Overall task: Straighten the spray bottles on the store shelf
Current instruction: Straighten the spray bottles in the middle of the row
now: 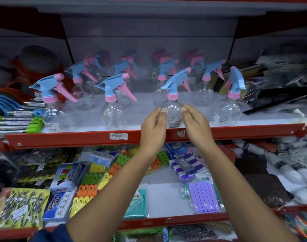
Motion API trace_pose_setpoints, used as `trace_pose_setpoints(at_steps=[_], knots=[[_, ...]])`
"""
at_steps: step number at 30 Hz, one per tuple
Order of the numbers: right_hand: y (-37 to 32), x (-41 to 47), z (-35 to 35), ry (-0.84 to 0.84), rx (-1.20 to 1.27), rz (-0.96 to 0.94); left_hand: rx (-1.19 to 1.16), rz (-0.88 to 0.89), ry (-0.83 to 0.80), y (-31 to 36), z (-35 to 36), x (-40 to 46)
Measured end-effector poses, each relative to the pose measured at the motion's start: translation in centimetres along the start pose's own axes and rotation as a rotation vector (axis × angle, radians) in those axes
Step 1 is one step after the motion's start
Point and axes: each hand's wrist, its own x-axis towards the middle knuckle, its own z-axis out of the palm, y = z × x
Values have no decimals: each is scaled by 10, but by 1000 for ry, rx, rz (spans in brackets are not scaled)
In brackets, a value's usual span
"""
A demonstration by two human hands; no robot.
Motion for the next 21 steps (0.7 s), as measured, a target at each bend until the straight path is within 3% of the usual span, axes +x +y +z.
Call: trace_pose_setpoints(at_steps=[8,11,16,21], knots=[[5,-12,1,36,-51,-59,35,-54,-37,5,0,15],[9,-11,-1,64,-56,-68,86,2,39,1,5,10],[17,-5,-24,401,-13,-174,85,298,194,1,32,-20],[25,11,-67,732,-17,-232,39,349,59,7,78,-31]])
